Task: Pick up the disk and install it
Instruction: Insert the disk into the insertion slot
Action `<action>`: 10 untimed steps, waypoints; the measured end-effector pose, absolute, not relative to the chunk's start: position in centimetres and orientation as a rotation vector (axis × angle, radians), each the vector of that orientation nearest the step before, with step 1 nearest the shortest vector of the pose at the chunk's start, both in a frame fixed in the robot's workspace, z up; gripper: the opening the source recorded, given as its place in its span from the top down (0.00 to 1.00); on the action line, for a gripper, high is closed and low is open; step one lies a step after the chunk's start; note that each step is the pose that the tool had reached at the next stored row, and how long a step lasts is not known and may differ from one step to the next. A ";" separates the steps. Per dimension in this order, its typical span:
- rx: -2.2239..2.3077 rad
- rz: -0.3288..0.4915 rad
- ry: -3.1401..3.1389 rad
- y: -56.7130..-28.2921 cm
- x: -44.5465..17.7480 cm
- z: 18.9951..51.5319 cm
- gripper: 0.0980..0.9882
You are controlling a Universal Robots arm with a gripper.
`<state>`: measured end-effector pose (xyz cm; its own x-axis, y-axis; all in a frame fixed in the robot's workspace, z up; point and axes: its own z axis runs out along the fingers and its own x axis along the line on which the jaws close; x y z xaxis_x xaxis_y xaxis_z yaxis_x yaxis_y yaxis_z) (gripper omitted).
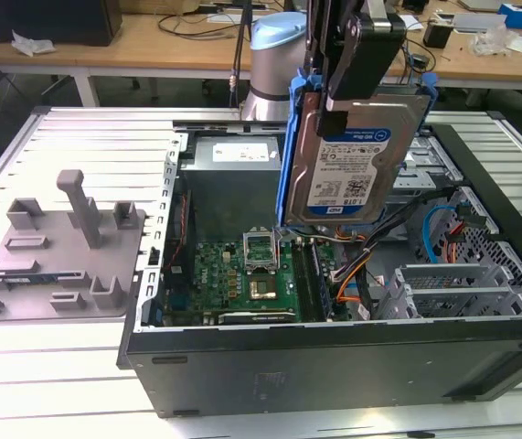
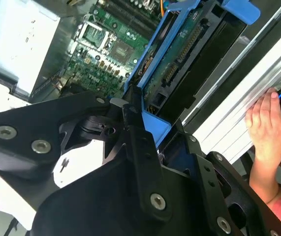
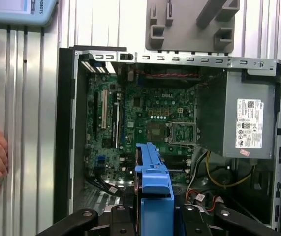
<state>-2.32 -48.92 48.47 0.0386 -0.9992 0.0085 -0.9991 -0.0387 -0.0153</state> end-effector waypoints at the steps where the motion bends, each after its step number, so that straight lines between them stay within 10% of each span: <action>1: -2.257 -0.034 2.171 -49.0 -2.3 48.5 0.70; 10: -2.240 -0.022 2.156 -50.0 -2.3 48.4 0.70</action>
